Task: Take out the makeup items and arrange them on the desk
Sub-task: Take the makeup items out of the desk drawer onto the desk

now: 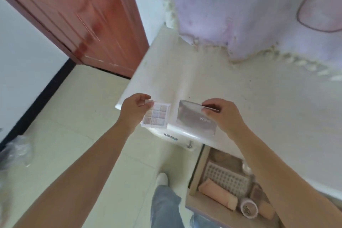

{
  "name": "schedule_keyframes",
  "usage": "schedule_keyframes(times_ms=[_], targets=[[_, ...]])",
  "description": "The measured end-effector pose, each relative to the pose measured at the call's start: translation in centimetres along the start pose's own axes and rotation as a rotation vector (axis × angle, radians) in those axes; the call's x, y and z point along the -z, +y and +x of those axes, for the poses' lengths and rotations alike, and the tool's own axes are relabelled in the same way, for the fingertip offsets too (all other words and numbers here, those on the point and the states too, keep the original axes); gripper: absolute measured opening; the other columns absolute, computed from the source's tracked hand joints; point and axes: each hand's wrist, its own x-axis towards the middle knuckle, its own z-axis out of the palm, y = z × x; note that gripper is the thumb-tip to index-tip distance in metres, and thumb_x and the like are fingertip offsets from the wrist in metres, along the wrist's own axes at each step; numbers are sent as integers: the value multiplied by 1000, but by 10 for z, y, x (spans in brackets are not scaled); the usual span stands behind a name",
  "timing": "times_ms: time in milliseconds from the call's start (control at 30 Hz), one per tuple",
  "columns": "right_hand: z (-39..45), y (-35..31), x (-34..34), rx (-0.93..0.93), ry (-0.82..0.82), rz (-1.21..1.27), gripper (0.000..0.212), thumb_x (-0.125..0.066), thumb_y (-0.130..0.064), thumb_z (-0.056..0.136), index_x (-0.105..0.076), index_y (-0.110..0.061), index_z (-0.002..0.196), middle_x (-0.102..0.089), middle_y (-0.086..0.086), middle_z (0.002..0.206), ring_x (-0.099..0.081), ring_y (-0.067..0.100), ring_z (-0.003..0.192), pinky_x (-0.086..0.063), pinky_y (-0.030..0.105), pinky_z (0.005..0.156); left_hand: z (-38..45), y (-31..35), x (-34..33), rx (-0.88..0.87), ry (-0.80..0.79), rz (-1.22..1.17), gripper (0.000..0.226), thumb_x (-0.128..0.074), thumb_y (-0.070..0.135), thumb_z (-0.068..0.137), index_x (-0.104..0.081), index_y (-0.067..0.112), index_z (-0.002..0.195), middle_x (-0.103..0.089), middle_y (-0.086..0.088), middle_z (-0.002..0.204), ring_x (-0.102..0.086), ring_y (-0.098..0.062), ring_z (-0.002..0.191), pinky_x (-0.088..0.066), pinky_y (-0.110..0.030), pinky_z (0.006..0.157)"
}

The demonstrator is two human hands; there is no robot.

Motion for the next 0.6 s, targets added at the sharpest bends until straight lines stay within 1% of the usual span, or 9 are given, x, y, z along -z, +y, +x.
schedule_keyframes(times_ms=[67,167,233,267,300,367,467,533,600], targets=[[20,-9,-17,24,-22,-56,17,-61,-3,82,-68,-5,98,-60,-2,87,-55,12,86,-40,9,67,25,-3,9,9,7,11,20,-62,2,84,-62,7,103,-60,-5,83,-54,-10,73,-38,3,48],[45,-15,-39,15,-8,-70,16,-61,-4,81,-68,-6,96,-61,-2,86,-56,11,85,-37,0,65,64,-6,19,16,-52,27,27,-61,4,85,-60,3,111,-60,-12,92,-55,-17,77,-37,0,45],[58,-19,-49,-5,-14,-107,16,-61,-4,82,-68,-5,97,-61,-2,86,-56,10,85,-37,-3,63,85,-7,23,12,-108,64,27,-59,5,86,-59,3,113,-61,-16,99,-54,-20,85,-42,-7,52],[64,-20,-54,-13,-11,-136,17,-60,-4,83,-67,-4,98,-60,-2,87,-55,9,84,-37,-2,63,93,-8,25,-8,-124,113,27,-58,5,87,-59,3,113,-62,-18,105,-55,-22,89,-46,-15,63],[69,-21,-59,-23,0,-181,18,-58,-5,85,-66,-4,101,-59,-2,88,-54,9,82,-37,0,63,102,-10,27,-54,-134,196,26,-56,6,88,-60,3,113,-62,-17,112,-55,-24,95,-45,-23,75],[73,-21,-67,-25,13,-295,23,-53,-6,88,-63,-3,108,-59,2,94,-56,11,84,-34,7,70,111,-12,29,-190,-170,400,27,-52,8,90,-59,2,116,-60,-14,119,-53,-27,108,-36,-25,91],[73,-13,-85,1,75,-431,29,-53,-9,89,-59,-1,115,-60,12,115,-53,26,112,-27,12,83,127,-22,31,-398,-254,686,36,-48,27,92,-57,8,121,-55,-9,126,-44,-25,121,-25,-23,100],[66,-7,-95,41,122,-476,45,-64,-27,81,-59,0,117,-59,15,118,-49,33,116,-25,17,91,130,-31,35,-513,-285,807,58,-46,51,82,-56,11,122,-52,-6,130,-41,-27,125,-28,-31,105],[57,3,-102,114,132,-562,71,-60,-50,65,-60,-2,116,-60,16,117,-51,37,113,-29,33,94,130,-43,39,-720,-329,860,75,-44,62,71,-60,6,118,-57,-10,125,-50,-31,121,-37,-41,102]])
